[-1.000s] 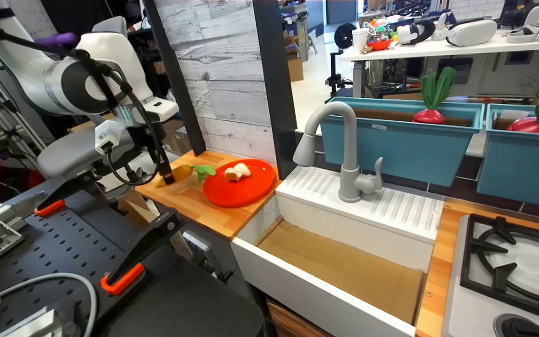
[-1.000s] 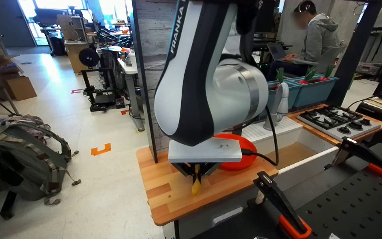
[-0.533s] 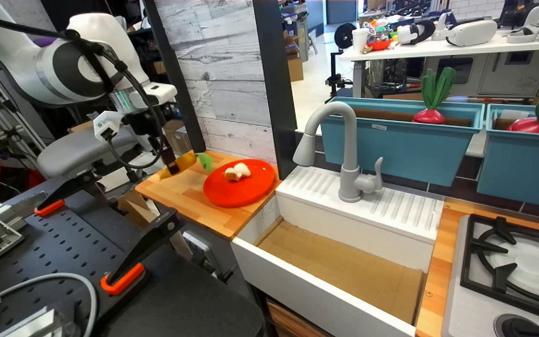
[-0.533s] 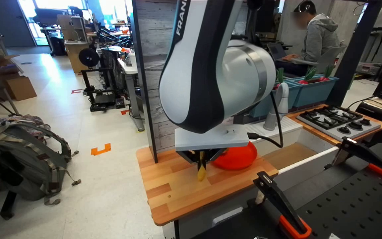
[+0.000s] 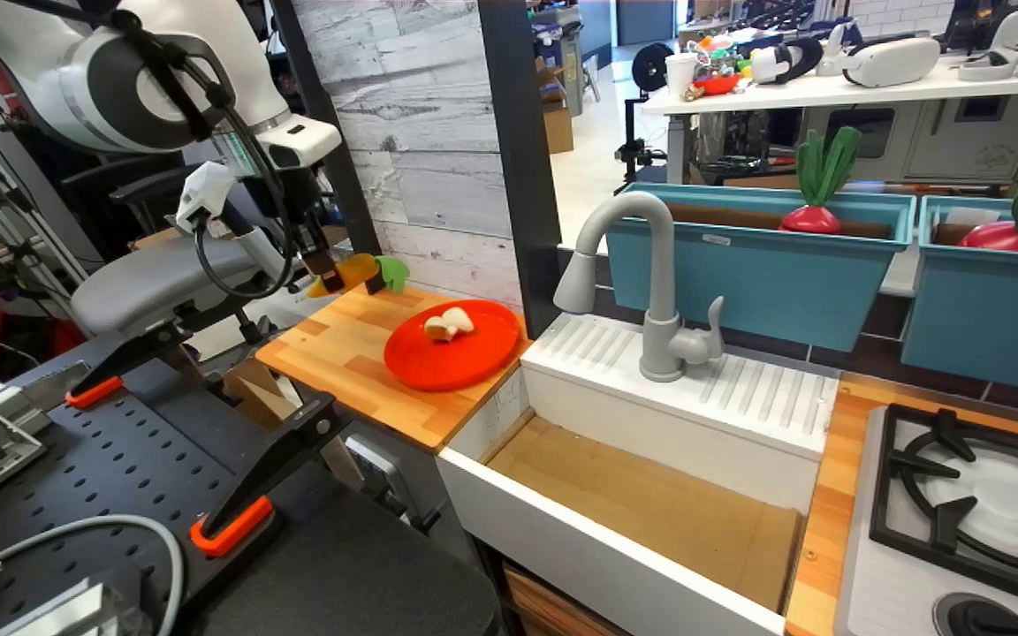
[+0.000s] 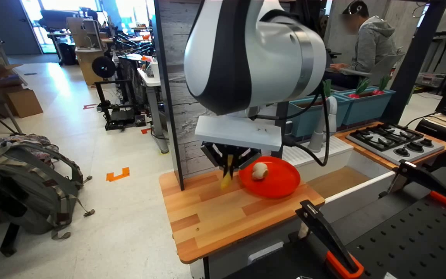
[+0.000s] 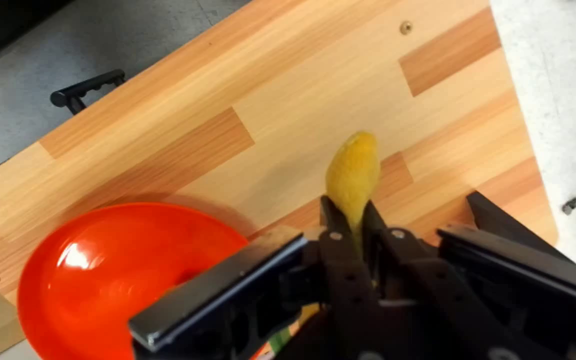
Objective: Move the carrot plush backward
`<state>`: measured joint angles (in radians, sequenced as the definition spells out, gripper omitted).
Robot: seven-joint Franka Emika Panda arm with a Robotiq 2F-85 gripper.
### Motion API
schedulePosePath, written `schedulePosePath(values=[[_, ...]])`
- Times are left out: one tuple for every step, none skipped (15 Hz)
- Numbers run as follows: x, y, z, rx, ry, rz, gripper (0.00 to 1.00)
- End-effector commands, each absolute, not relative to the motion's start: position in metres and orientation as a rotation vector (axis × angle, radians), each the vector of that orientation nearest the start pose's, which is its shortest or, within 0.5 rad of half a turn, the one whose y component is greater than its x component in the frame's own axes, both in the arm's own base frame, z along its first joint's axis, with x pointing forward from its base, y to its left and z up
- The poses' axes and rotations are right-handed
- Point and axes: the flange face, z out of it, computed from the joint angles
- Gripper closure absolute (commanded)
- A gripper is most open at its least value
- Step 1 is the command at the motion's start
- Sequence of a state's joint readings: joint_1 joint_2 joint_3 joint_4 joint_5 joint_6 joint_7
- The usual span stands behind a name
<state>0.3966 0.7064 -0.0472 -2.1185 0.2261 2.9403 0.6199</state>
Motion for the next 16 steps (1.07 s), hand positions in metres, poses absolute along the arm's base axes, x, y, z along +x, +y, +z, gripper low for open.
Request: schedulePosePath(values=[[0.542, 0.171, 0.096, -2.806, 0.902, -0.187, 0.98], [0.544, 0.171, 0.095, -2.775, 0.936, -0.180, 0.98], [0.545, 0.170, 0.093, -2.748, 0.973, -0.179, 0.98], [0.545, 0.170, 0.090, -2.729, 1.002, -0.171, 0.98], [0.545, 0.170, 0.088, -2.715, 1.025, -0.171, 0.98], [0.545, 0.169, 0.084, -2.704, 1.050, -0.162, 0.98], [0.545, 0.169, 0.082, -2.694, 1.074, -0.155, 0.98], [0.545, 0.168, 0.079, -2.686, 1.100, -0.134, 0.98], [0.545, 0.167, 0.077, -2.680, 1.120, -0.134, 0.98], [0.546, 0.166, 0.074, -2.673, 1.141, -0.134, 0.98], [0.547, 0.166, 0.072, -2.670, 1.155, -0.131, 0.98], [0.550, 0.166, 0.069, -2.666, 1.169, -0.128, 0.98], [0.552, 0.167, 0.068, -2.662, 1.179, -0.124, 0.98], [0.556, 0.166, 0.066, -2.653, 1.194, -0.128, 0.98], [0.559, 0.165, 0.063, -2.648, 1.211, -0.130, 0.98], [0.563, 0.164, 0.060, -2.644, 1.224, -0.137, 0.98]])
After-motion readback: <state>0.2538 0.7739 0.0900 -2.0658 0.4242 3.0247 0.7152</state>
